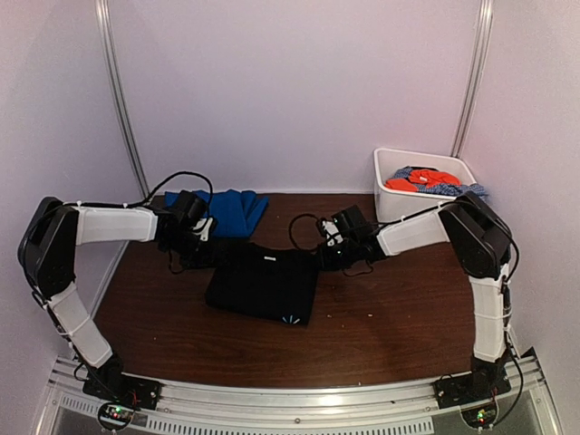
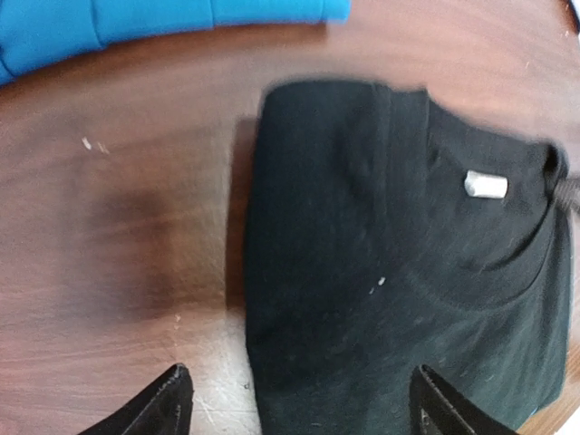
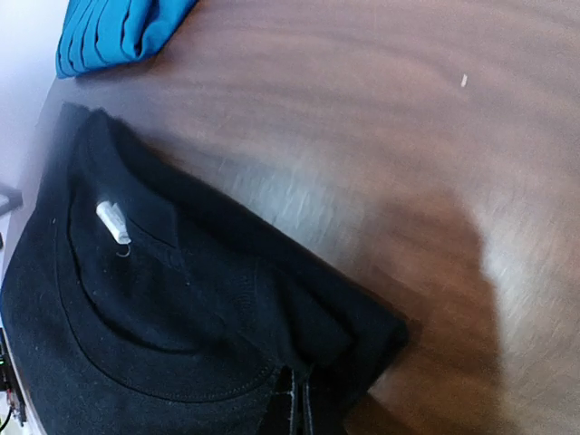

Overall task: Fold and stack the mixed laundry pile
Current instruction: Adjust the square-folded T-shirt at the center of the board, then pick up the square-folded T-shirt from the center of the board.

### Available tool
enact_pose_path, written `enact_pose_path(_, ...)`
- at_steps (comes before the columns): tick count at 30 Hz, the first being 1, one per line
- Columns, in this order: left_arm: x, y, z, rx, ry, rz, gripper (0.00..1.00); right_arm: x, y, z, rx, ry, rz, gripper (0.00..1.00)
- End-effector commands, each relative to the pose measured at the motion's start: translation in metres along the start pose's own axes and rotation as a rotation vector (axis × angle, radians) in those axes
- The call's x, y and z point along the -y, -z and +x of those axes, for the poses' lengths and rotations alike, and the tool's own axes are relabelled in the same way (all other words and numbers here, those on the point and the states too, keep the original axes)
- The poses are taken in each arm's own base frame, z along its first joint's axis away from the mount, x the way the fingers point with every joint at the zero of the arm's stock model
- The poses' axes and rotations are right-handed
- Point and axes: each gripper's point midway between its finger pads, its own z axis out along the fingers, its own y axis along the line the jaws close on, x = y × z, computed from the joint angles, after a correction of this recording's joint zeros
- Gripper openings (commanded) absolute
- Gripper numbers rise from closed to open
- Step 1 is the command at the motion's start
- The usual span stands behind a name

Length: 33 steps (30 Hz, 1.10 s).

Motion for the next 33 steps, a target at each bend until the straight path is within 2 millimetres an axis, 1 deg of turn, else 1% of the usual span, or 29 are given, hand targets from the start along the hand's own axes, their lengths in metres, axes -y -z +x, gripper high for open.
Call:
enact_pose_path(1,0.005,-0.005,0.003,0.021,0.001,0.061,0.81,0.041,0.002,-0.018,0.026,0.049,0.159,0.00)
enact_pose_path(2,0.006,-0.003,0.002,0.035,0.005,0.069,0.81,0.050,0.004,-0.023,0.030,0.069,0.193,0.00)
enact_pose_path(4,0.006,0.002,0.001,0.058,0.011,0.072,0.82,0.060,0.007,-0.036,0.038,0.105,0.227,0.00)
enact_pose_path(6,0.008,0.007,-0.001,0.084,0.018,0.086,0.82,0.063,0.008,-0.050,0.039,0.151,0.247,0.01)
enact_pose_path(7,0.008,0.008,-0.002,0.098,0.025,0.093,0.83,0.060,0.010,-0.060,0.044,0.181,0.250,0.10)
enact_pose_path(8,0.009,0.010,-0.002,0.112,0.033,0.101,0.84,0.054,0.015,-0.071,0.062,0.206,0.254,0.24)
enact_pose_path(9,0.012,0.012,-0.004,0.131,0.039,0.121,0.85,0.045,0.024,-0.082,0.086,0.230,0.251,0.35)
enact_pose_path(10,0.016,0.013,-0.005,0.144,0.045,0.149,0.85,0.031,0.033,-0.091,0.114,0.262,0.229,0.44)
enact_pose_path(11,0.019,0.014,-0.006,0.158,0.055,0.171,0.85,0.015,0.043,-0.097,0.147,0.298,0.207,0.49)
enact_pose_path(12,0.019,0.015,-0.007,0.166,0.068,0.182,0.85,0.000,0.053,-0.098,0.173,0.339,0.186,0.52)
enact_pose_path(14,0.015,0.016,-0.010,0.178,0.111,0.206,0.85,-0.038,0.070,-0.095,0.219,0.444,0.129,0.57)
enact_pose_path(15,0.011,0.017,-0.012,0.188,0.142,0.233,0.85,-0.057,0.077,-0.092,0.239,0.500,0.105,0.57)
enact_pose_path(16,0.008,0.019,-0.014,0.198,0.176,0.268,0.85,-0.076,0.080,-0.083,0.243,0.548,0.075,0.57)
enact_pose_path(18,0.000,0.022,-0.020,0.228,0.236,0.345,0.84,-0.110,0.081,-0.064,0.236,0.675,0.030,0.55)
enact_pose_path(19,-0.002,0.023,-0.023,0.237,0.253,0.368,0.84,-0.128,0.079,-0.050,0.220,0.725,-0.012,0.52)
enact_pose_path(21,-0.007,0.022,-0.025,0.233,0.255,0.363,0.83,-0.157,0.072,-0.026,0.194,0.811,-0.069,0.47)
enact_pose_path(24,-0.011,0.018,-0.025,0.226,0.256,0.353,0.83,-0.192,0.057,0.007,0.153,0.889,-0.144,0.43)
enact_pose_path(26,-0.012,0.017,-0.025,0.223,0.263,0.372,0.83,-0.208,0.045,0.025,0.124,0.920,-0.175,0.42)
enact_pose_path(27,-0.012,0.017,-0.025,0.222,0.265,0.380,0.83,-0.212,0.037,0.035,0.104,0.931,-0.176,0.42)
enact_pose_path(28,-0.013,0.018,-0.024,0.225,0.264,0.379,0.83,-0.217,0.032,0.040,0.096,0.941,-0.176,0.42)
enact_pose_path(29,-0.013,0.018,-0.024,0.227,0.261,0.379,0.83,-0.219,0.022,0.048,0.076,0.950,-0.171,0.42)
enact_pose_path(33,-0.013,0.016,-0.020,0.221,0.254,0.383,0.83,-0.222,-0.003,0.051,0.065,0.947,-0.147,0.50)
